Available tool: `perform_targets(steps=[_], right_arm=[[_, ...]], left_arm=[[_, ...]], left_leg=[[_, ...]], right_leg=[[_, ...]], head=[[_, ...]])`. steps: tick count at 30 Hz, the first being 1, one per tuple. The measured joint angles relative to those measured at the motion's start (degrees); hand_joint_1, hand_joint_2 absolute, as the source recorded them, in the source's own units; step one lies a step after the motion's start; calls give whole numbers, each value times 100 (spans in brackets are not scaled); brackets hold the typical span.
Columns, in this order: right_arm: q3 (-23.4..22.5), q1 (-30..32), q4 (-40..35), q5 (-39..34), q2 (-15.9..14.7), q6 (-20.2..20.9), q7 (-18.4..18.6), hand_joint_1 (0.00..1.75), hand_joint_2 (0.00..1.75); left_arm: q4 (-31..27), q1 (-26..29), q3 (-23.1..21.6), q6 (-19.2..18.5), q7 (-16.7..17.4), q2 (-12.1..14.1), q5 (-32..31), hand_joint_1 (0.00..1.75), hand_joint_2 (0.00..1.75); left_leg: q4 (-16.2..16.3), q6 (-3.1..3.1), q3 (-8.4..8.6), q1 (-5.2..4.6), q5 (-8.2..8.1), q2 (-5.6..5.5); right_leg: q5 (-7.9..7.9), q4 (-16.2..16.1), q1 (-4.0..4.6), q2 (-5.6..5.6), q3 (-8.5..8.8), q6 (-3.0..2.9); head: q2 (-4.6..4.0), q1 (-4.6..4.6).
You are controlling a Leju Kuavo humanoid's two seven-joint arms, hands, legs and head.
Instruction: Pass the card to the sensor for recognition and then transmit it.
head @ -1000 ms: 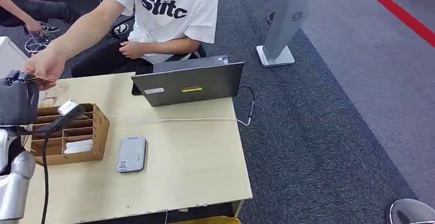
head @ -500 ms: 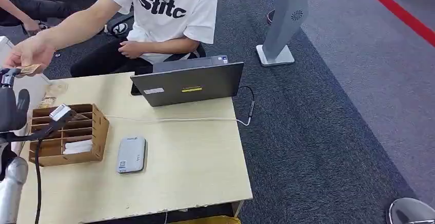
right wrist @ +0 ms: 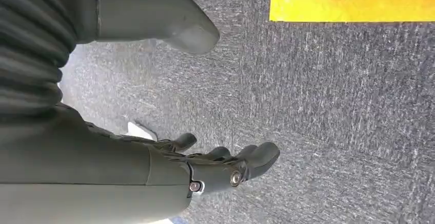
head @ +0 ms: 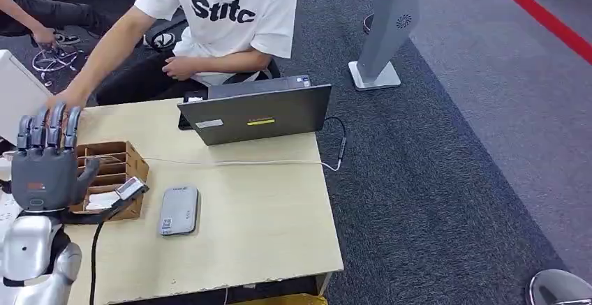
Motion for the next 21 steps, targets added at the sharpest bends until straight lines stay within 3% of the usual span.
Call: perform_targets(steps=[3,6,8,14,21], right_arm=[[2,0,0,-20,0,-2,-5,0,175],[2,1,0,-83,0,-11,0,0,175],[2,5,0,-118,0,-13,6,0,175],[37,7,0,-149,-2,-11,15,0,175],[90,5,0,-179,0,-15,15,0,175]], left_arm=[[-75,53,-18,-114,57,-24,2,0,175],[-88,57,-18,-627,332,15,-140,0,175],[-64,56,-13,-752,441,118,-151,0,175],[358,-20,161,-826,496,391,-83,0,175],[890,-272,391,-890,503,512,70,0,175]], left_leg=[[0,0,1,1,0,0],[-1,-1,0,2,0,-1],[-1,-1,1,4,1,0],[-1,-1,0,3,1,0],[-1,-1,0,2,2,-1]], right_leg=[[0,0,1,-1,0,0],[0,1,2,0,0,0],[0,2,3,1,0,-1],[0,2,3,0,0,-1],[0,2,3,0,1,0]], head=[[0,0],[0,0],[0,0],[0,2],[0,0]])
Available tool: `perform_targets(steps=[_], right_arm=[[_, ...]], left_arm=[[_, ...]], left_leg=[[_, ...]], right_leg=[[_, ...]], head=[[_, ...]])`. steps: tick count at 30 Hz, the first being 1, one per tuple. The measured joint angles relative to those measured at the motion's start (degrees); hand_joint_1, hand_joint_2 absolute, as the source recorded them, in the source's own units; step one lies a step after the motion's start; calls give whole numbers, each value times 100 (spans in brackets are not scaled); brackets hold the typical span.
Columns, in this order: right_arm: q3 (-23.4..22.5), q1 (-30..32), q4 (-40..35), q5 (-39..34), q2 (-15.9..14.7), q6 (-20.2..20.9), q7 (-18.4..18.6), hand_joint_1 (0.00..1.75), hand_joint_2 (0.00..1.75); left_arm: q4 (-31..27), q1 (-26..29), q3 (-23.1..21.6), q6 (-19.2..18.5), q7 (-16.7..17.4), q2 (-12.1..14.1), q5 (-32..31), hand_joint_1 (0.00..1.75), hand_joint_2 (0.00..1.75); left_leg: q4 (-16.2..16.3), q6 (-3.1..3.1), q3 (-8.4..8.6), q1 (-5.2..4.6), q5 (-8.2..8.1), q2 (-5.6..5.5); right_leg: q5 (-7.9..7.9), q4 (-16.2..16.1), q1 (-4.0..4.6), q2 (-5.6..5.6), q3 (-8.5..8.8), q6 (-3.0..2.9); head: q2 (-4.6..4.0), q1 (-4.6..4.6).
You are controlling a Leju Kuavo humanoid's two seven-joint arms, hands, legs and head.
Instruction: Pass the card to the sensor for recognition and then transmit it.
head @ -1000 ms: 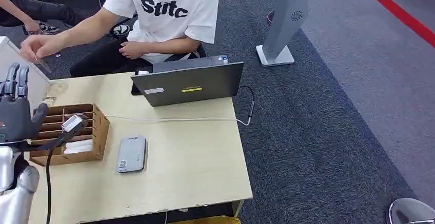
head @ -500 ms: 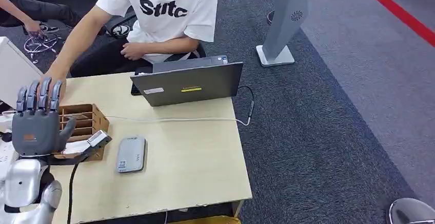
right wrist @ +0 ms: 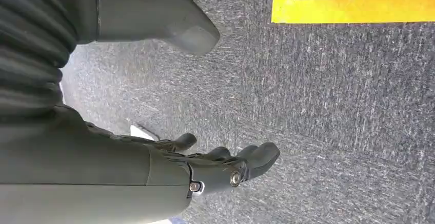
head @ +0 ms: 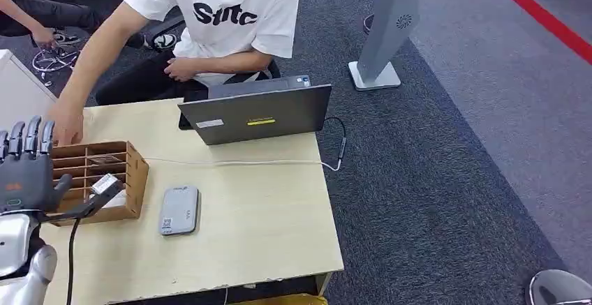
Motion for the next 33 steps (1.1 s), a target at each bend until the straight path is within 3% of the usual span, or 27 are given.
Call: perform_targets(steps=[7,14,25,33], right_arm=[[57,-9,0,26,0,4,22,0,175],[177,-35,0,46,0,7,33,0,175],[348,-61,0,109,-2,-9,17,0,175],[424,-61,0,107,-2,-17,24,0,175]], left_arm=[[693,-291,103,221,55,24,-164,0,175],[1389,-648,103,575,107,-151,-223,0,175],[2008,-954,103,758,107,-523,-258,0,175],[2188,-1043,103,761,107,-625,-251,5,175]], left_leg=[[0,0,1,0,0,-1],[1,0,1,0,1,-3],[2,0,1,0,1,-1],[1,0,1,0,0,-2]], right_leg=[[0,0,0,0,-1,0],[1,0,0,-1,0,0],[1,-1,-1,0,-1,1],[1,0,-1,-1,-1,1]], head=[[0,0],[0,0],[0,0],[0,0]])
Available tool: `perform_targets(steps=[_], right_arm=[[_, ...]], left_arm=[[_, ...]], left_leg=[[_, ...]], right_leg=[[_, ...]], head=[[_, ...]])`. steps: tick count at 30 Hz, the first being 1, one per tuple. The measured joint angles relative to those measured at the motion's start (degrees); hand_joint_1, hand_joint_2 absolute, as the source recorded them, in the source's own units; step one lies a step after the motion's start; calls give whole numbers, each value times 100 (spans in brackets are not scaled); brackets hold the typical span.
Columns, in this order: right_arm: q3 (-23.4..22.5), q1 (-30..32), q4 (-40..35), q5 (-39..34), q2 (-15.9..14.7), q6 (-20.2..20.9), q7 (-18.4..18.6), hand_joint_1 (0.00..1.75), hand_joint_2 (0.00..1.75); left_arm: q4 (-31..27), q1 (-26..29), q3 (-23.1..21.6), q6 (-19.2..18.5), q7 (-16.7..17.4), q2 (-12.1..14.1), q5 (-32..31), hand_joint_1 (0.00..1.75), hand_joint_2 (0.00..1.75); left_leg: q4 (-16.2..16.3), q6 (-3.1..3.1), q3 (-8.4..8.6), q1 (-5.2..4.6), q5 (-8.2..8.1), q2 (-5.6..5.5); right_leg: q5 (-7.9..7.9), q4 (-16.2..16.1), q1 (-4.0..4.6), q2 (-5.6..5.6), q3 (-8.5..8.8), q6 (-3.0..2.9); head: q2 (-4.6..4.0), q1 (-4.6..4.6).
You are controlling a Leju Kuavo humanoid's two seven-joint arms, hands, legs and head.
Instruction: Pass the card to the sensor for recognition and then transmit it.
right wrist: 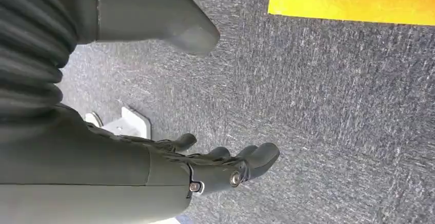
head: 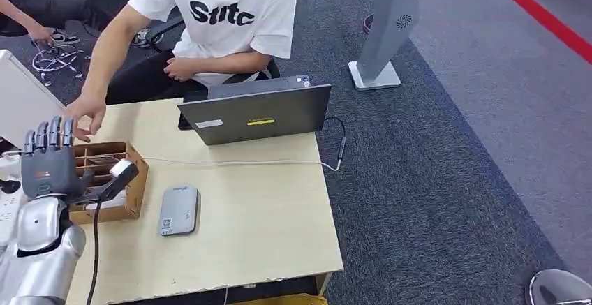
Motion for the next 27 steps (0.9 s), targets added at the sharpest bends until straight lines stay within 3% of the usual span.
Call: perform_targets(steps=[1,2,4,8,10,15,27], right_arm=[[2,1,0,0,0,0,0,0,175],[4,1,0,-2,0,0,0,0,175],[7,0,0,-2,-2,0,0,0,175],[9,1,0,-2,-4,2,-4,0,175],[9,1,0,-2,-7,2,-7,0,175],[13,1,0,-2,-9,2,-11,0,175],[57,1,0,-48,-24,-2,11,0,175]], left_arm=[[20,-3,0,2,-30,-9,9,38,175],[35,-5,0,4,-53,-15,15,58,175],[68,-4,0,9,-105,-22,28,82,175],[100,-4,0,15,-116,-22,46,82,175],[114,-4,0,15,-116,-22,52,91,175],[138,-4,0,11,-118,-20,105,80,175],[280,0,28,39,-138,31,179,86,175]], left_leg=[[0,0,0,0,0,0],[0,0,0,0,0,0],[0,0,-1,0,0,0],[0,0,-1,0,0,-1],[0,0,-1,0,0,-1],[0,0,-1,0,0,-1],[0,0,-2,0,0,-2]], right_leg=[[0,0,0,0,0,0],[0,0,0,0,0,0],[0,0,0,0,0,0],[0,0,0,0,1,0],[0,0,0,-1,1,0],[0,0,0,-1,1,0],[0,0,0,-1,1,0]], head=[[0,2],[0,0],[0,2],[0,2],[0,2],[0,0],[0,2]])
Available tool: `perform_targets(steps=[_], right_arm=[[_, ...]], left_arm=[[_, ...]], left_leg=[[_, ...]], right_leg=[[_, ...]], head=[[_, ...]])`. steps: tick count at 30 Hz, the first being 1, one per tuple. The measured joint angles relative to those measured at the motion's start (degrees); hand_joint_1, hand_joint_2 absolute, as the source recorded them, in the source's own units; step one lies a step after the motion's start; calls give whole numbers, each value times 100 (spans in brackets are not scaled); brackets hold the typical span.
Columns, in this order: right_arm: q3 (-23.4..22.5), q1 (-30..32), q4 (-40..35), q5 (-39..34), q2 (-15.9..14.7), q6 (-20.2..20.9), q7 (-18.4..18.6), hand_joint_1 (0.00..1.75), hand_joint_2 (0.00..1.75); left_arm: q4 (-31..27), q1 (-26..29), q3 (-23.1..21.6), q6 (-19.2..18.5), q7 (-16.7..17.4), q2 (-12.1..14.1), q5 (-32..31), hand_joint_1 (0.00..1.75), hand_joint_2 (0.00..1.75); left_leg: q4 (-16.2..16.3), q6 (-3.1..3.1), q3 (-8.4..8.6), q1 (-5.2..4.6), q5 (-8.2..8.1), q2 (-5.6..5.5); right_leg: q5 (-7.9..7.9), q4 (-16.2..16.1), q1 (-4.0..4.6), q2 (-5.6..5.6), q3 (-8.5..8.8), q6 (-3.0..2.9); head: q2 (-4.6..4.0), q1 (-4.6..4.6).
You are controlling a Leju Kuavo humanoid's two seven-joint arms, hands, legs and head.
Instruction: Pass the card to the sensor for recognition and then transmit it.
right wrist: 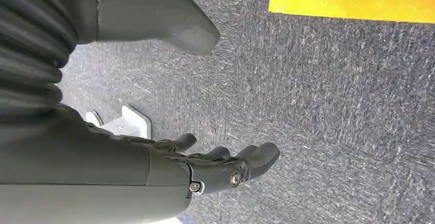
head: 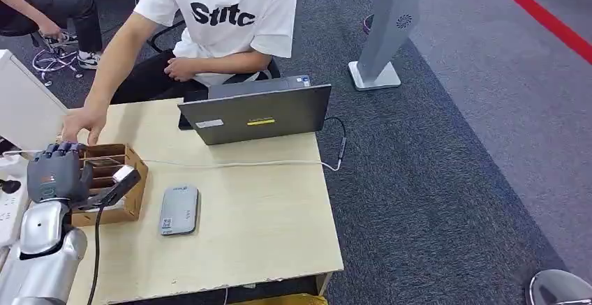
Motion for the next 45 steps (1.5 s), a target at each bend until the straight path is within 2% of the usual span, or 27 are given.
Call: perform_targets(steps=[11,13,16,19,22,24,30,39,45], right_arm=[[17,0,0,-11,-4,-39,31,0,175],[35,0,0,-11,-4,-46,33,0,175],[63,0,0,-13,-7,-59,48,0,175],[81,0,0,-17,-13,-61,66,0,175],[85,0,0,-26,-17,-61,83,0,175],[87,0,0,-28,-17,-61,83,0,175],[87,0,0,-35,-20,-59,83,0,175],[94,0,2,-103,-26,-63,79,0,175],[103,1,2,-136,-31,-76,66,0,175]], left_arm=[[90,16,37,94,0,70,11,86,175],[107,21,42,122,0,70,20,103,175],[148,35,44,205,-69,83,39,147,175],[192,51,46,245,-90,83,57,157,175],[225,79,46,262,-96,83,79,157,175],[247,85,46,275,-98,83,87,175,175],[304,85,48,291,-135,83,92,175,175],[315,102,166,507,-299,116,278,175,175],[-28,87,245,483,-394,210,431,175,175]], left_leg=[[0,0,-1,0,0,-2],[0,0,-1,0,0,-2],[0,0,-1,0,0,-2],[0,0,-1,0,0,-2],[0,0,-1,0,0,-1],[0,0,-1,0,0,-3],[0,1,-1,0,1,-4],[0,1,-1,0,1,-4],[0,1,-1,0,1,-5]], right_leg=[[0,0,0,-1,0,0],[0,0,0,-1,0,0],[0,0,0,-1,0,0],[0,0,0,-1,0,0],[0,0,0,-1,0,0],[0,0,0,-3,0,0],[0,0,0,-5,2,0],[0,1,0,-9,1,0],[0,0,0,-9,1,0]], head=[[0,-2],[0,-2],[0,0],[0,0],[0,-2],[0,-2],[0,-2],[0,0],[0,-2]])
